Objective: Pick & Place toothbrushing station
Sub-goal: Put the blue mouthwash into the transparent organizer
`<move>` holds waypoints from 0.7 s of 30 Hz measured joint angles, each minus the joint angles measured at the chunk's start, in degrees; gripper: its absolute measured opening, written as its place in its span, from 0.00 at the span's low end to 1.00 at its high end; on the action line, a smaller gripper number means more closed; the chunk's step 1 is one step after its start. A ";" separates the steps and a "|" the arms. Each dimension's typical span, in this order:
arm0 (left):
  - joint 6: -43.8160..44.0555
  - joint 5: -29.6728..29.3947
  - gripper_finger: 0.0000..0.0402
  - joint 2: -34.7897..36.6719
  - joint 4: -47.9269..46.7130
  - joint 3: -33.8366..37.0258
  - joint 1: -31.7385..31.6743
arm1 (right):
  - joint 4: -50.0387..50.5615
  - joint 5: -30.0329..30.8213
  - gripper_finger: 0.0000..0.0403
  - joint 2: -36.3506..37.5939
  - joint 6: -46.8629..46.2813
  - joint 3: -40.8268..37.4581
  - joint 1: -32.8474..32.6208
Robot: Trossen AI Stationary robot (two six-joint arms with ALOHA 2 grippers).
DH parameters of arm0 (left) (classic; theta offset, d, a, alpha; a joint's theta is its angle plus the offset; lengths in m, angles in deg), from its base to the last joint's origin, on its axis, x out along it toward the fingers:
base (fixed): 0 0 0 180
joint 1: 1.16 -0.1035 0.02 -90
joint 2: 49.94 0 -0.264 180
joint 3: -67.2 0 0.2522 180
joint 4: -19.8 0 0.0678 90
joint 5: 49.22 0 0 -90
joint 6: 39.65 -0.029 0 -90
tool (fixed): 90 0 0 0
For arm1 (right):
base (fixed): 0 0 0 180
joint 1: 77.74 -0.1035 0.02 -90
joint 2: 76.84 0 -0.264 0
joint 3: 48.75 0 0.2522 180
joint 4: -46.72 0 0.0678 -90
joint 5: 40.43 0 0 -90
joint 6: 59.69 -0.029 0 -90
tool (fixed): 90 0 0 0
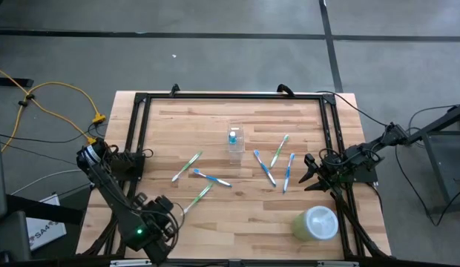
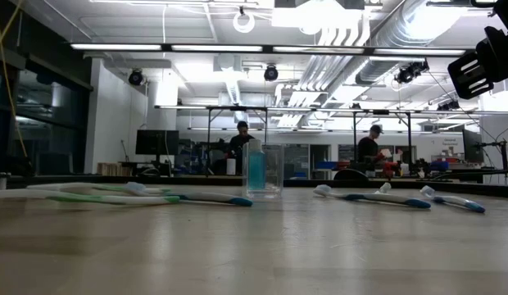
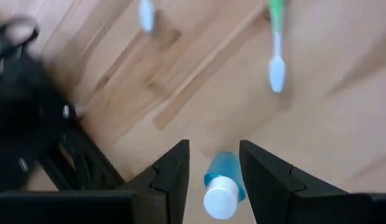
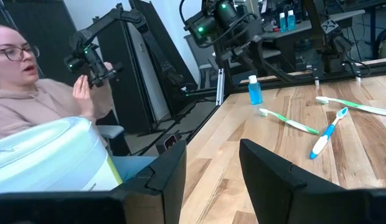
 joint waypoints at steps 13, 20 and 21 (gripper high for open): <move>-30.06 2.38 0.33 0.13 6.36 -0.02 1.21 | -0.01 0.00 0.35 0.00 0.00 0.00 0.00; -36.76 1.50 0.33 0.54 9.70 -0.02 4.40 | -0.02 -0.02 0.35 0.01 0.00 0.00 0.00; -38.20 1.71 0.33 0.82 10.11 -0.03 5.05 | 0.00 0.00 0.35 0.00 0.00 0.00 -0.01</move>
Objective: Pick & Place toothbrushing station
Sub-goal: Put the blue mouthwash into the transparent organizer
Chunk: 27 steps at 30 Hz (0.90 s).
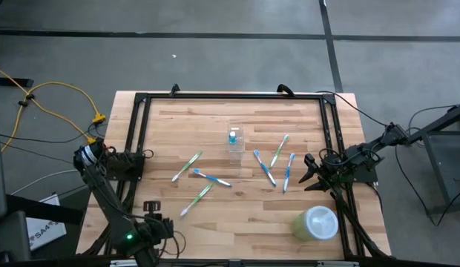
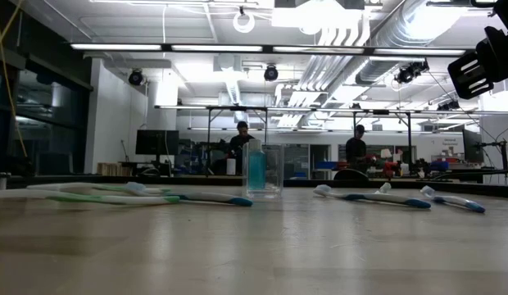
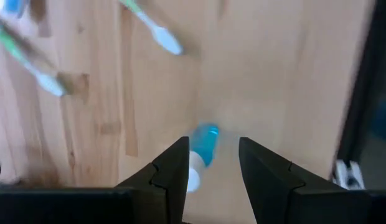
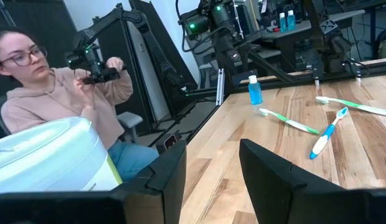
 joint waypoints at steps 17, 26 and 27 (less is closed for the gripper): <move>-12.88 -1.83 0.33 3.62 -1.82 0.63 4.64 | -0.01 0.00 0.35 0.02 0.00 0.02 -0.01; -13.19 -2.89 0.33 4.43 2.34 7.41 4.61 | -0.02 0.00 0.35 0.00 0.00 0.02 0.00; -13.55 -3.01 0.33 5.11 3.80 8.18 4.61 | -0.01 -0.02 0.35 0.00 0.00 0.01 -0.01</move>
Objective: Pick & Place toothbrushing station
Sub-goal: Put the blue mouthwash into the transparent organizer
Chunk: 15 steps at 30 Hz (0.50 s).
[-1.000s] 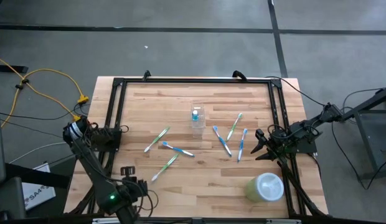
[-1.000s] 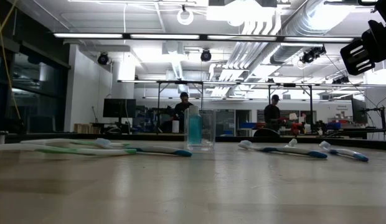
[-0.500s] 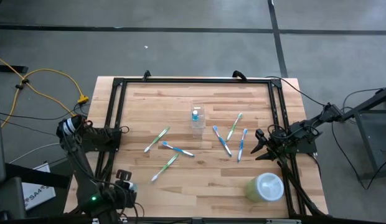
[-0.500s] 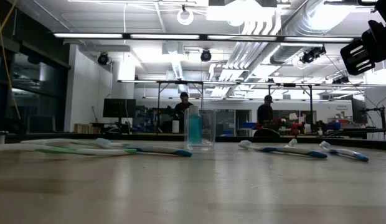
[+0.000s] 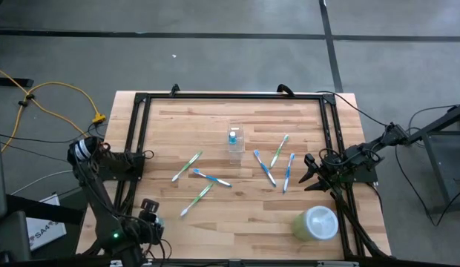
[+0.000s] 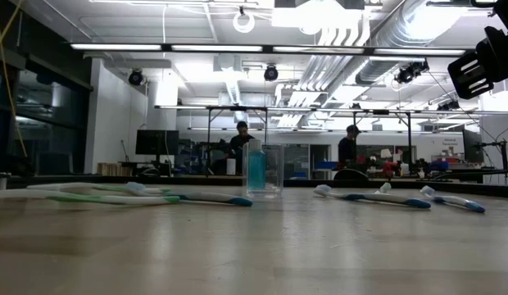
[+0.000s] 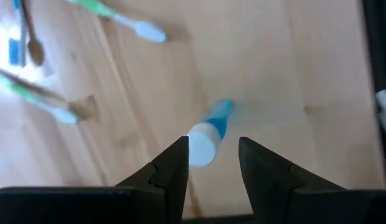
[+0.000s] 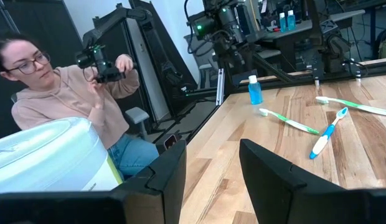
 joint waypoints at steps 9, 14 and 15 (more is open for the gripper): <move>-0.52 -0.26 0.33 6.07 6.01 8.07 0.00 | -0.01 0.00 0.35 0.00 0.00 0.01 0.02; -1.66 0.01 0.33 8.95 8.84 11.32 0.75 | -0.01 0.01 0.35 0.00 0.00 0.01 0.00; -1.61 0.03 0.33 9.57 8.92 11.98 0.95 | -0.01 0.01 0.35 0.01 0.00 0.01 0.01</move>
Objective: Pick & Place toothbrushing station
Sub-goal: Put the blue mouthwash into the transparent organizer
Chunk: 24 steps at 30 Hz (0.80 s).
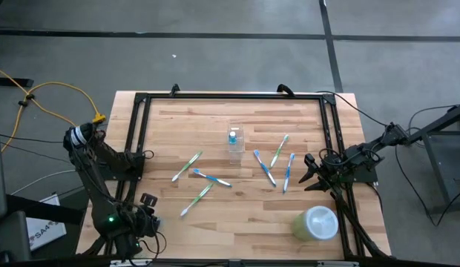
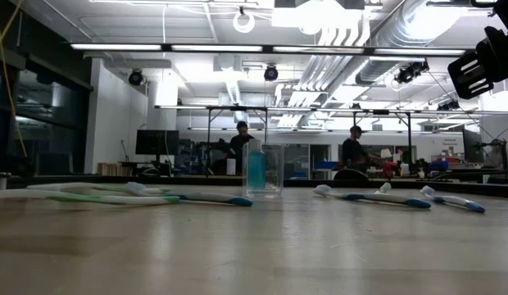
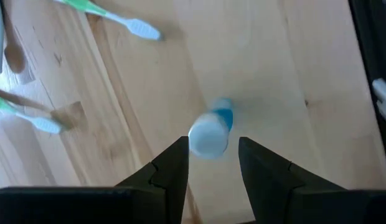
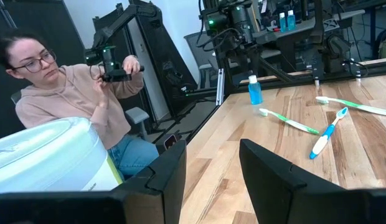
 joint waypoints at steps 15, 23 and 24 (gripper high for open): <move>-5.45 -0.07 0.33 4.58 5.73 6.67 1.00 | 0.01 0.00 0.35 0.01 0.00 -0.01 -0.01; -7.90 -0.13 0.33 4.89 8.55 8.82 0.92 | 0.00 0.00 0.35 -0.01 0.00 -0.02 -0.01; -8.24 -0.20 0.33 4.89 8.71 9.03 0.83 | 0.00 0.01 0.35 -0.01 0.00 0.01 0.00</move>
